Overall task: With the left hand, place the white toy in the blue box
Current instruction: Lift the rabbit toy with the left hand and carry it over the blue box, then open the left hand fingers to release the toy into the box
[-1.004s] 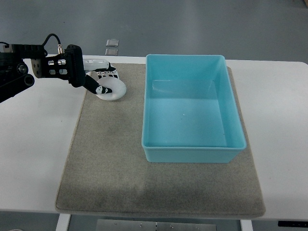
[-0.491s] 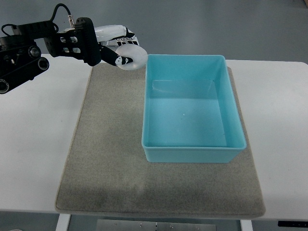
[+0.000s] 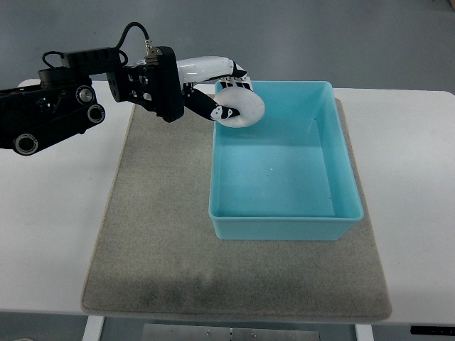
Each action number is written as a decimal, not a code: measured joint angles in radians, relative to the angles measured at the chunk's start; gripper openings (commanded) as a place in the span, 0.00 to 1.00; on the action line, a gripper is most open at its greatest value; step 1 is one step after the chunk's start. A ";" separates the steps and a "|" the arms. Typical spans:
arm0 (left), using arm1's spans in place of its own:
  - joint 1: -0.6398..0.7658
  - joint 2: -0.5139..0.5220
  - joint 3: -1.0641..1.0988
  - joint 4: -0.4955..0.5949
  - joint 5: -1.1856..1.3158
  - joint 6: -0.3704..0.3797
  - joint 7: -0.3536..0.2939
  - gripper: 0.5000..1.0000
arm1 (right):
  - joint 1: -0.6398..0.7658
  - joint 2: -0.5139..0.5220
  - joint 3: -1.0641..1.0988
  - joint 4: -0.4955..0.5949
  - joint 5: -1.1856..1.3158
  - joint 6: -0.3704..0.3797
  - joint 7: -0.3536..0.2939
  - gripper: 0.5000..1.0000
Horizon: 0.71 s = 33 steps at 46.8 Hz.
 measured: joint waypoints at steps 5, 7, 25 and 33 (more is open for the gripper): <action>0.010 -0.018 0.000 -0.002 -0.001 0.000 -0.001 0.11 | 0.000 0.000 0.000 0.000 0.000 0.000 0.000 0.87; 0.017 -0.025 0.000 -0.002 -0.001 -0.001 -0.001 0.18 | 0.000 0.000 0.000 0.000 0.000 0.000 0.000 0.87; 0.057 -0.072 0.001 0.005 -0.007 0.001 0.000 0.39 | 0.000 0.000 0.000 0.000 0.000 0.000 0.000 0.87; 0.067 -0.073 0.002 0.006 -0.009 0.001 0.000 0.54 | 0.000 0.000 0.000 0.000 0.000 0.000 0.000 0.87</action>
